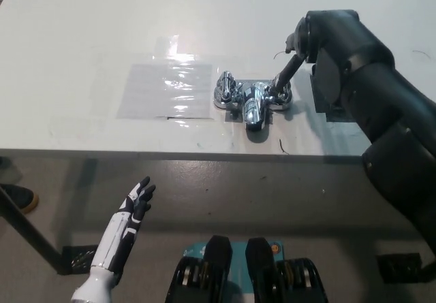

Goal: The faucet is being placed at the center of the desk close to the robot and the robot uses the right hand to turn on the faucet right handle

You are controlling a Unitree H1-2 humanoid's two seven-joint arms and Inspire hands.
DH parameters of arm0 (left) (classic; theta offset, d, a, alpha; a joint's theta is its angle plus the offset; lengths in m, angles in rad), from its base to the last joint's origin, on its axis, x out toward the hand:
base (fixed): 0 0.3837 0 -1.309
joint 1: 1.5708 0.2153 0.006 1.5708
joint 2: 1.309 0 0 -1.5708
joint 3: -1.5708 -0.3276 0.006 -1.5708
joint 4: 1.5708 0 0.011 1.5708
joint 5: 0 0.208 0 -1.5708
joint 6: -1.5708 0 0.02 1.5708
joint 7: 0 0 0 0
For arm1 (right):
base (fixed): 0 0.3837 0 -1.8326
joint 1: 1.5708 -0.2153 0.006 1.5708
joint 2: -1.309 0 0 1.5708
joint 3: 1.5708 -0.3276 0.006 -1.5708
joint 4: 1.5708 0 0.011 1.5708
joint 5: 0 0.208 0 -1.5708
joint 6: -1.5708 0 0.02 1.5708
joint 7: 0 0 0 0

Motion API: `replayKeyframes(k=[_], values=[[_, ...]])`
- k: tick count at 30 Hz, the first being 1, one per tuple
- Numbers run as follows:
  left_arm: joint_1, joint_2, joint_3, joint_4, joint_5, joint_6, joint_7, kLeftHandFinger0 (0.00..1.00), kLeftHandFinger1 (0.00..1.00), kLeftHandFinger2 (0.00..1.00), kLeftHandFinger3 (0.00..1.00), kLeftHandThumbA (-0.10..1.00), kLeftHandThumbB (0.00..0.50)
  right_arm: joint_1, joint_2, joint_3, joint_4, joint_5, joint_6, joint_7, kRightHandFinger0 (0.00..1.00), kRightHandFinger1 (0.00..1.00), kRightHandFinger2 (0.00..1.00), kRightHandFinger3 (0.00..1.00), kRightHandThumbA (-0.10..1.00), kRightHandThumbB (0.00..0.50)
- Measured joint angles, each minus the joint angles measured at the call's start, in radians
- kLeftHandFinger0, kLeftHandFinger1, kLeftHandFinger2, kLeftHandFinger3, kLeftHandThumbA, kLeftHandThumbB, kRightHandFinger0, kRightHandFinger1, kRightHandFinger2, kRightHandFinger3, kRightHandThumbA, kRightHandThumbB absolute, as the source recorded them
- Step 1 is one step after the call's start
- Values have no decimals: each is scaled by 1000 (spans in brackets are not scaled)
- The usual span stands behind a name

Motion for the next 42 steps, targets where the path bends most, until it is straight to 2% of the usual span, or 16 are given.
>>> replayKeyframes(k=[1,3,4,5,7,11,16,20,22,24,27,30,31,36,40,42], values=[[-2,0,0,0,0,0,0,1000,1000,1000,1000,1000,473,-1,-4,-14,0,7,-12,16,1000,1000,1000,1000,1000,358],[-5,0,0,0,0,0,0,1000,1000,1000,1000,1000,472,-1,-12,-26,0,13,-35,43,1000,1000,1000,1000,1000,371],[-6,0,0,0,0,1,0,1000,1000,1000,1000,1000,467,-1,-16,-28,0,13,-46,56,1000,1000,1000,1000,1000,357],[-7,0,0,0,0,1,0,1000,1000,1000,1000,1000,466,-1,-18,-28,0,13,-54,65,1000,1000,1000,1000,981,389],[-7,0,0,0,0,1,0,1000,1000,1000,1000,1000,471,-1,-21,-28,0,12,-65,83,1000,1000,1000,1000,945,390],[-7,0,0,0,0,1,0,1000,1000,1000,1000,1000,474,-1,-23,-22,0,8,-73,108,1000,1000,1000,1000,1000,359],[-7,0,0,0,0,1,0,1000,1000,1000,1000,1000,474,-1,-23,-12,1,1,-67,118,1000,1000,1000,1000,1000,357],[-7,0,0,0,0,1,0,1000,1000,1000,1000,1000,475,0,-22,-16,1,0,-42,101,1000,1000,1000,1000,1000,331],[-7,0,0,-1,0,1,0,1000,1000,1000,1000,1000,471,1,-20,-16,2,-3,-29,85,1000,1000,1000,1000,1000,350],[-7,0,0,-1,0,1,0,1000,1000,1000,1000,1000,473,3,-19,-16,2,-6,-17,67,1000,1000,1000,1000,1000,324],[-8,0,0,-1,0,1,-1,1000,1000,1000,1000,1000,478,7,-16,-20,4,-8,-3,34,1000,1000,1000,1000,1000,345],[-8,0,0,-1,0,1,-1,1000,1000,1000,1000,1000,475,11,-14,-38,5,-6,11,-13,1000,1000,1000,1000,1000,326],[-8,0,0,-1,0,1,-1,1000,1000,1000,1000,1000,481,12,-14,-50,5,-4,14,-28,1000,1000,1000,1000,1000,341],[-8,0,0,-1,0,1,-1,1000,1000,1000,1000,1000,483,17,-13,-73,4,-2,27,-96,1000,1000,1000,1000,1000,311],[-8,0,0,-1,0,1,-1,1000,1000,1000,1000,1000,478,22,-12,-91,5,1,33,-124,1000,1000,1000,1000,1000,314],[-8,0,0,-1,0,1,-1,1000,1000,1000,1000,1000,472,23,-13,-112,5,10,36,-132,1000,1000,1000,1000,1000,280]])
